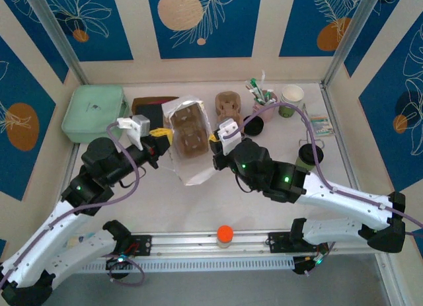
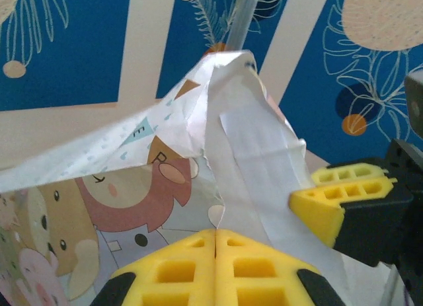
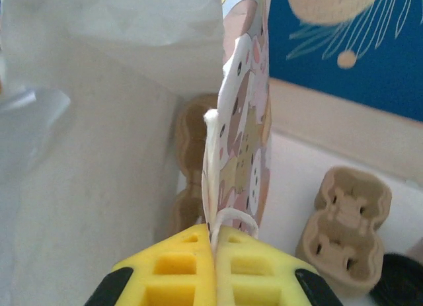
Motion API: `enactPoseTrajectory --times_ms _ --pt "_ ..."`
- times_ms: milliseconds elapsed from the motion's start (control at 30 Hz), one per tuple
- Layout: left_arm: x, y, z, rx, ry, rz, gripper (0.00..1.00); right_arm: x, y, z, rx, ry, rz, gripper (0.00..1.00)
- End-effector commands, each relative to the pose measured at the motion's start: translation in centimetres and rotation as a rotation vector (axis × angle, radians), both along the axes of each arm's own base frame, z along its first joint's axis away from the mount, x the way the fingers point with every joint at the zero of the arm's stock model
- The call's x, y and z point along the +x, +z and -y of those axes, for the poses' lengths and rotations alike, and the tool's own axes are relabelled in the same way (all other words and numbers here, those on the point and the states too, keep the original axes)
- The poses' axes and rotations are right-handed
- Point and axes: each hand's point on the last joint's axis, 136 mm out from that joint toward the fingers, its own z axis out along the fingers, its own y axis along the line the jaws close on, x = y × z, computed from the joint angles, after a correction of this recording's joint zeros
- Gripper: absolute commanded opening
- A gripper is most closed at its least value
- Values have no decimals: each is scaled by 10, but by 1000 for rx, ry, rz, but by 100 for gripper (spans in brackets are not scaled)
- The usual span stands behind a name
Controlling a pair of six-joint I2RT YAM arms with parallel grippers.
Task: Pack the takeout coffee
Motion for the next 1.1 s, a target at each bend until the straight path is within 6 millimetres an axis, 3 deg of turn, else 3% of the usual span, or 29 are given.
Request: enactPoseTrajectory --times_ms 0,233,467,667,800,1067 --pt "-7 20 -3 -20 -3 80 0 0 50 8 118 -45 149 0" --pt "-8 26 -6 -15 12 104 0 -2 55 12 133 -52 170 0" --pt "-4 28 -5 -8 22 97 0 -1 44 18 125 -57 110 0" --pt "23 20 -12 79 150 -39 0 7 12 35 89 -99 -172 0" --pt "44 11 2 202 164 -168 0 4 -9 47 70 -126 -388 0" --pt "75 -12 25 315 185 -364 0 -8 -46 43 -30 -104 -672 0"
